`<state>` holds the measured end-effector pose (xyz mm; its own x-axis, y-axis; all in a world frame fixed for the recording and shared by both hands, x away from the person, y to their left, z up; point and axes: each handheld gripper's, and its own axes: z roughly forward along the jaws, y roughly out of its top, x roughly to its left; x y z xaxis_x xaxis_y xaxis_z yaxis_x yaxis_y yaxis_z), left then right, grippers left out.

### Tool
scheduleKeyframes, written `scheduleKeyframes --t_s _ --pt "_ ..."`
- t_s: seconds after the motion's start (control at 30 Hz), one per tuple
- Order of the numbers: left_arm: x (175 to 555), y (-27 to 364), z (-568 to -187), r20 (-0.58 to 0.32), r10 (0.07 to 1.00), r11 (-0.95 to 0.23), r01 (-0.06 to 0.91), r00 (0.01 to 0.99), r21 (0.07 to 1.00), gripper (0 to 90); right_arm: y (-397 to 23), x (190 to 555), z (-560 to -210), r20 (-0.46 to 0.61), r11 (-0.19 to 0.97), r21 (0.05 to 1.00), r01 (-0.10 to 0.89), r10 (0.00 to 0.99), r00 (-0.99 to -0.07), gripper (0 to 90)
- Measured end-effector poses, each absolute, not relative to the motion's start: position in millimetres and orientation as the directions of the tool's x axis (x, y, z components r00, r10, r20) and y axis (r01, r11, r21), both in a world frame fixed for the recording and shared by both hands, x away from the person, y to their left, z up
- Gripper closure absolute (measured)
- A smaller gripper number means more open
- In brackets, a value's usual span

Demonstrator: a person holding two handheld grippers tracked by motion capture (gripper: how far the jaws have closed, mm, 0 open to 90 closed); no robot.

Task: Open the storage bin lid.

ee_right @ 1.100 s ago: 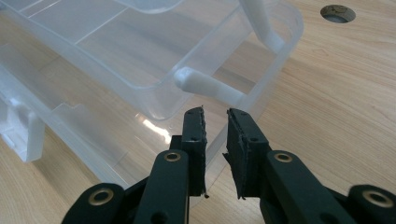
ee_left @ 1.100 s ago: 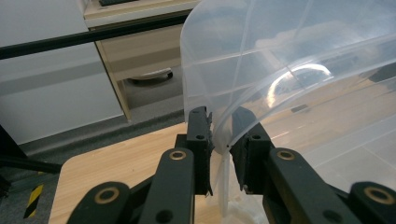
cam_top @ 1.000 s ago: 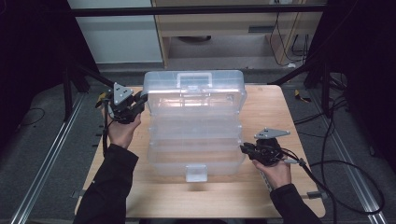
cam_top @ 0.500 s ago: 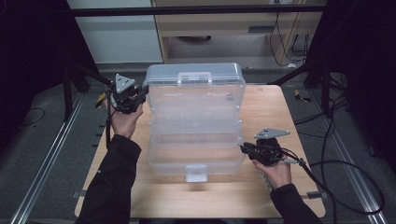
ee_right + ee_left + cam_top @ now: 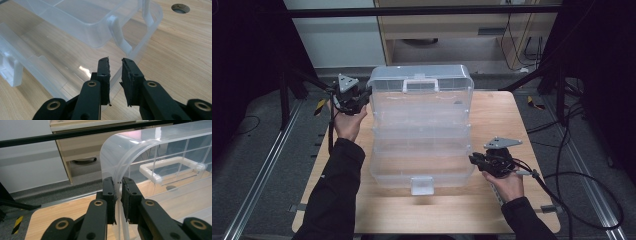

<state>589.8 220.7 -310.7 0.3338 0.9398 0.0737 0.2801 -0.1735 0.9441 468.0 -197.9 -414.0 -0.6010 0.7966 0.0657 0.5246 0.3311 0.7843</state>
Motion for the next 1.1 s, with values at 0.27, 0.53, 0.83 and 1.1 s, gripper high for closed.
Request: scheduleKeyframes --t_s 0.27,0.53,0.83,1.1 --pt "601.7 218.4 -311.3 0.066 0.945 -0.166 0.296 0.320 0.941 80.5 -197.8 467.9 -414.1 0.058 0.336 0.786 0.518 0.795 -0.604 76.8" --pt "610.0 219.1 -312.2 0.054 0.946 -0.158 0.309 0.321 0.938 80.4 -197.7 467.9 -414.2 0.055 0.339 0.787 0.515 0.794 -0.606 76.8" --pt "617.2 222.8 -317.2 0.048 0.944 -0.158 0.318 0.326 0.935 80.0 -197.8 467.7 -414.3 0.050 0.342 0.788 0.512 0.793 -0.608 76.8" --pt "602.7 240.5 -327.7 0.022 0.946 -0.141 0.350 0.324 0.926 79.8 -199.1 468.2 -414.9 0.062 0.335 0.791 0.513 0.789 -0.611 74.2"
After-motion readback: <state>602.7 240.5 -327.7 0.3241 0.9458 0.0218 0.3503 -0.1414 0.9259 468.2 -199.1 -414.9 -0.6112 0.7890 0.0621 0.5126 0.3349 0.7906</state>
